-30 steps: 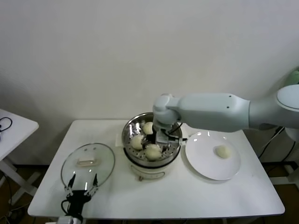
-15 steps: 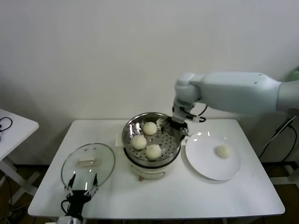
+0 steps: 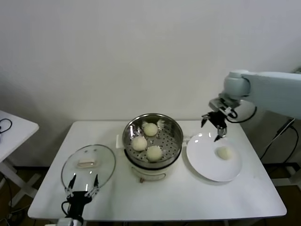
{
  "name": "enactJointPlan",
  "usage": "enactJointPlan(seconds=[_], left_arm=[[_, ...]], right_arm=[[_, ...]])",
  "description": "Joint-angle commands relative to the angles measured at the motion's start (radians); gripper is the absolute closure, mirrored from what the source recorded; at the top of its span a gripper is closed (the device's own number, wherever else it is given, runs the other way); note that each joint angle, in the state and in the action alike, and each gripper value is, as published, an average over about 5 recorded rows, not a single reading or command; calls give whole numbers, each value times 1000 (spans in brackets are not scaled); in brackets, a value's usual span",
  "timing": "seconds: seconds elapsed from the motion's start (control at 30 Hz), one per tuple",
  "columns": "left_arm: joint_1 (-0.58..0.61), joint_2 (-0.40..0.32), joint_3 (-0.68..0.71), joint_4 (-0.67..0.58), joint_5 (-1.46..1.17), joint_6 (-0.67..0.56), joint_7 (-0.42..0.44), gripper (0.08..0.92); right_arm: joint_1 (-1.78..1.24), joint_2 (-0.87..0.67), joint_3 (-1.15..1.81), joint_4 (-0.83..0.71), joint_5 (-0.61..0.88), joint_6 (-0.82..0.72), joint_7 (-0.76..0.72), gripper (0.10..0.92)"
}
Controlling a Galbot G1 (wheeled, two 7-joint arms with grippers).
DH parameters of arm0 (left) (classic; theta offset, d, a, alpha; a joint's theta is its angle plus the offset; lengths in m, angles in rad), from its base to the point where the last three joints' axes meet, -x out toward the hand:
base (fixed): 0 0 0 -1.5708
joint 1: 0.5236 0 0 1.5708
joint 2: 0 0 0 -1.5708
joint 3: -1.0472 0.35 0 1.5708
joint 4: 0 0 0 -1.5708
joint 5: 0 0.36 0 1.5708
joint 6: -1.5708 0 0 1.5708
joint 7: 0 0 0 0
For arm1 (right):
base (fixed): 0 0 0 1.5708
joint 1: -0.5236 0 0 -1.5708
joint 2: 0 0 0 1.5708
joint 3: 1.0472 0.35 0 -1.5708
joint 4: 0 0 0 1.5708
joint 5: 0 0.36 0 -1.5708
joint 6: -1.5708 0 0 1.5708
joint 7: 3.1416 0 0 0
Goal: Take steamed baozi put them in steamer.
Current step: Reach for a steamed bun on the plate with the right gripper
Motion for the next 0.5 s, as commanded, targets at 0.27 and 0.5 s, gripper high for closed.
enactJointPlan(seconds=[0.27,0.5], left_arm=[[21,3,-10,-8,3,-4,-1,177],[26,0,-11,-7,9,-7,-3,177]], right_arm=[[-520,-105,398,-345,-313,-75,36,203],[-607,-54,492,-443,-380,-39,39,203]])
